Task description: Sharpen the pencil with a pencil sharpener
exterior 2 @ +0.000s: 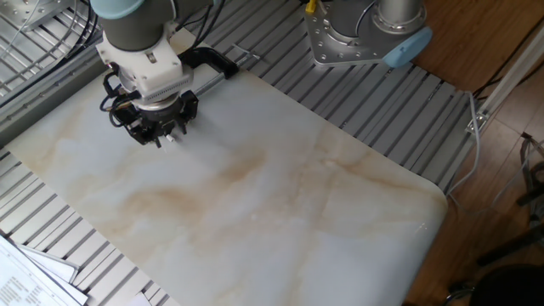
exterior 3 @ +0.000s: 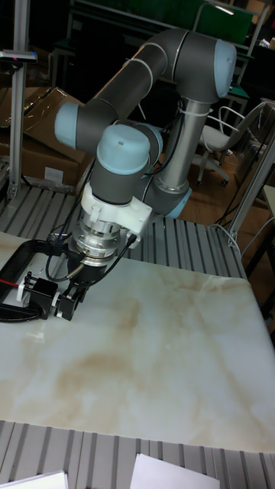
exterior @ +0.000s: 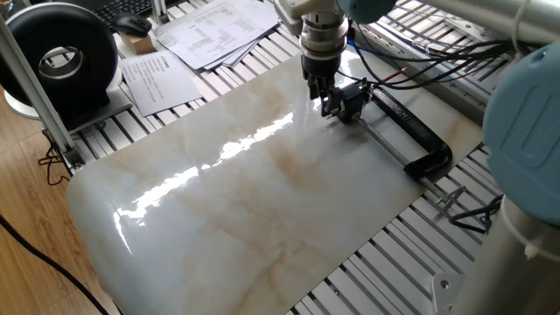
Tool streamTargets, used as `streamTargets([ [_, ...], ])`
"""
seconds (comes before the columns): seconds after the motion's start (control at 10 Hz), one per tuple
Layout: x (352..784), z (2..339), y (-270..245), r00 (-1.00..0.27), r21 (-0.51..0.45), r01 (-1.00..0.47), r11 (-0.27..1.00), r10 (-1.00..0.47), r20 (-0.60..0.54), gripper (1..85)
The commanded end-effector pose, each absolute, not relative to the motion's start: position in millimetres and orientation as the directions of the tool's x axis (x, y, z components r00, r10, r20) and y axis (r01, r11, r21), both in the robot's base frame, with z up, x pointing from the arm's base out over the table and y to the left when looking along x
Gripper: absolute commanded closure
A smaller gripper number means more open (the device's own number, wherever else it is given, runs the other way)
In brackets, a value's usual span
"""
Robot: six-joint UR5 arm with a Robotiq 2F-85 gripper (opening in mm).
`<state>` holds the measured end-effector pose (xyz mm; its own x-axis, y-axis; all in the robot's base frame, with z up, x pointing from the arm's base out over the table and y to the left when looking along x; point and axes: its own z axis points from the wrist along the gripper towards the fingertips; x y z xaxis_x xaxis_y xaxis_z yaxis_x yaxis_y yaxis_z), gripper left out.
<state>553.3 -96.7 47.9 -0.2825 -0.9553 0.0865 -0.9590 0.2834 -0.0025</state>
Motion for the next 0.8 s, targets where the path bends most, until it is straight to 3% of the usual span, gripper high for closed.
streamTargets([
  [0.0, 553, 42, -95, -0.278, 0.006, -0.960, 0.279, -0.958, 0.070, 32.0],
  [0.3, 549, 31, -83, -0.284, 0.024, -0.959, 0.284, -0.959, 0.007, 30.3],
  [0.7, 544, 38, -102, -0.258, 0.034, -0.965, 0.260, -0.965, 0.034, 30.3],
])
